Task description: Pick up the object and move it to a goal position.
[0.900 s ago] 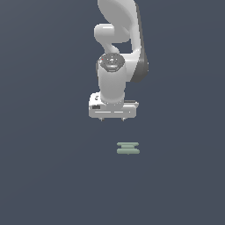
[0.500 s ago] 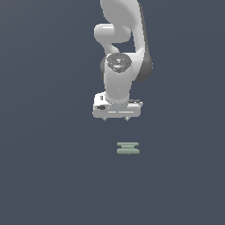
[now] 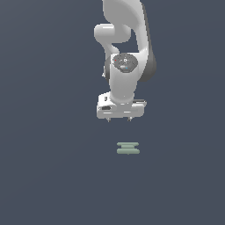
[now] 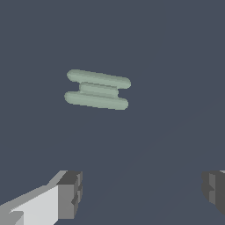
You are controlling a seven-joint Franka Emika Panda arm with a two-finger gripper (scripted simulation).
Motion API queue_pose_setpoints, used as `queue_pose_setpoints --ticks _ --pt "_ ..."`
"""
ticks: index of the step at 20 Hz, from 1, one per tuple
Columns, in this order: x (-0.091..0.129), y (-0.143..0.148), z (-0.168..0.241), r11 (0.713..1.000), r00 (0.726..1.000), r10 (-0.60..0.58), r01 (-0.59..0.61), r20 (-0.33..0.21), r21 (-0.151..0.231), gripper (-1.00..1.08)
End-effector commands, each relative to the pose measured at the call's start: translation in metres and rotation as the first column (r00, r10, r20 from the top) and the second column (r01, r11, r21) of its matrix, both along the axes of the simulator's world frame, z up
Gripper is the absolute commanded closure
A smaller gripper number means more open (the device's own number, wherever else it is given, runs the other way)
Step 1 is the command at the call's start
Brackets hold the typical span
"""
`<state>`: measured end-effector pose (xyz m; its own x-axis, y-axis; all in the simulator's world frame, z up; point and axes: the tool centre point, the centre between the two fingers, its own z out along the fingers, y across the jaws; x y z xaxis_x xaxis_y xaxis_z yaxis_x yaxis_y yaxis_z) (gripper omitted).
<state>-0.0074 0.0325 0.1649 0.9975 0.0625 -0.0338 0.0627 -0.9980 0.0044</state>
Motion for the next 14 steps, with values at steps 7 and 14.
queue_pose_setpoints --ticks 7,14 --pt "0.006 0.003 -0.006 0.995 0.995 0.101 -0.101 0.0 -0.002 -0.92" --pt "0.016 0.009 -0.016 0.965 0.965 0.26 -0.26 -0.001 -0.002 -0.92"
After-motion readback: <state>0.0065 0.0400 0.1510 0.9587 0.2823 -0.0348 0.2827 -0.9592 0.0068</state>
